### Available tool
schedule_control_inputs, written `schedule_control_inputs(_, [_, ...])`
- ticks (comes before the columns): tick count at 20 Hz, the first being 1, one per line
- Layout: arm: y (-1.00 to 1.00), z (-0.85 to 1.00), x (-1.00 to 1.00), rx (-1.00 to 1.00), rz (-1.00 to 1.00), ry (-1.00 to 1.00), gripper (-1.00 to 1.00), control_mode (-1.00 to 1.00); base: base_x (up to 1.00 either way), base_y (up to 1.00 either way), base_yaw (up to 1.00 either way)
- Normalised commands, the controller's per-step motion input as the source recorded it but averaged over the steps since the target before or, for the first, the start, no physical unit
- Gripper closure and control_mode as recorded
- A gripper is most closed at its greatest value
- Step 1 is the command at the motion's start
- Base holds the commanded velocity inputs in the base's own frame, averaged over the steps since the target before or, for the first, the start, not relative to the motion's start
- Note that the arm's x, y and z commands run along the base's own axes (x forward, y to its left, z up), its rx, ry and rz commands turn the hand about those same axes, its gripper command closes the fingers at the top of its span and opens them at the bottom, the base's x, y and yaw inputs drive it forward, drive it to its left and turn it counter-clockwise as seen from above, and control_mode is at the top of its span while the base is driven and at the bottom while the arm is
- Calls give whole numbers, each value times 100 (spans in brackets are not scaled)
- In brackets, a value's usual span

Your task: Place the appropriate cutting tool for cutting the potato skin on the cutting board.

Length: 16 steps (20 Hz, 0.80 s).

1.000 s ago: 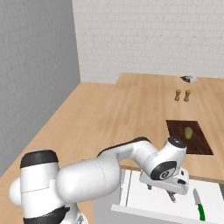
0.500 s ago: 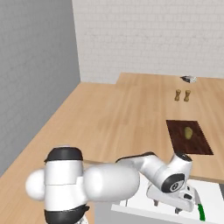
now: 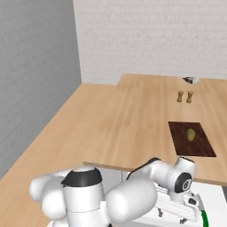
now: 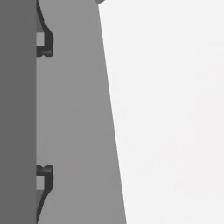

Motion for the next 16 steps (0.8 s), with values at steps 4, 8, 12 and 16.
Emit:
schedule_control_inputs(4, [0, -23, -65, 1, 0, 25, -100, -100, 0, 0, 0])
schedule_control_inputs(8, [-4, -27, -79, 7, 0, 22, -100, -100, 0, 0, 0])
schedule_control_inputs(12, [-10, 5, -37, 3, 0, 5, -100, -100, 0, 0, 0])
schedule_control_inputs(16, [-9, 44, 12, 3, 0, -11, -100, -100, 0, 0, 0])
